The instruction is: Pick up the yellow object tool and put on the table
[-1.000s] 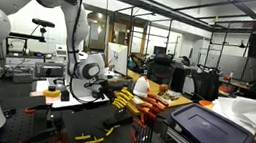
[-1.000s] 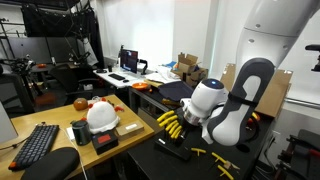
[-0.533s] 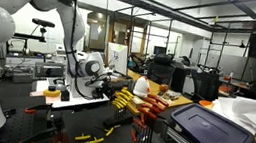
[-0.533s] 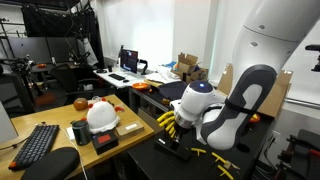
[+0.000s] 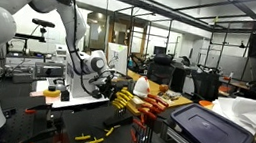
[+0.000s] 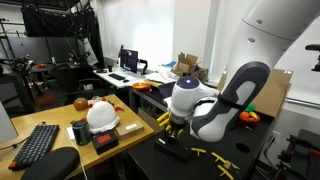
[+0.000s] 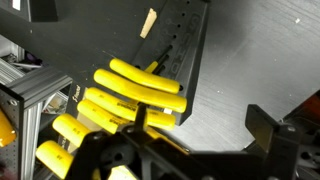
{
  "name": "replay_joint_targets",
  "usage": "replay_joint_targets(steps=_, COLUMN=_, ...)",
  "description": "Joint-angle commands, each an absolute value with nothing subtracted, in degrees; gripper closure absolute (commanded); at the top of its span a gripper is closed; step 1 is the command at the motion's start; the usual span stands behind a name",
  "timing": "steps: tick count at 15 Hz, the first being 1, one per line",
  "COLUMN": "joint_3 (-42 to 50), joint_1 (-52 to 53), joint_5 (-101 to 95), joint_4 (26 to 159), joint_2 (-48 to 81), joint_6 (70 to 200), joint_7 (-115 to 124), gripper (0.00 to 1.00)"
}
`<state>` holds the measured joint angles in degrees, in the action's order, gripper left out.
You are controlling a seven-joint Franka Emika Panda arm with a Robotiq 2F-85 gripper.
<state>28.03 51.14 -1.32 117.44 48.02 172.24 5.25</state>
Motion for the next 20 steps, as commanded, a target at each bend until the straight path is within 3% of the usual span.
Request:
replay_joint_targets(steps=1, joint_3=29.5, joint_1=50.6, joint_5=-4.2, joint_4=117.0, joint_2=46.6, joint_6=168.1, joint_7=9.8, gripper=0.0)
replay_joint_targets(steps=6, joint_3=29.0, joint_1=47.1, joint_5=-5.0, joint_4=117.1, joint_2=45.0, joint_6=164.3, joint_7=13.0, gripper=0.0)
replay_joint_targets(steps=20, joint_3=15.2, joint_1=28.7, joint_5=-2.6, joint_4=109.3, joint_2=45.5, joint_6=150.7, joint_7=30.1, gripper=0.0)
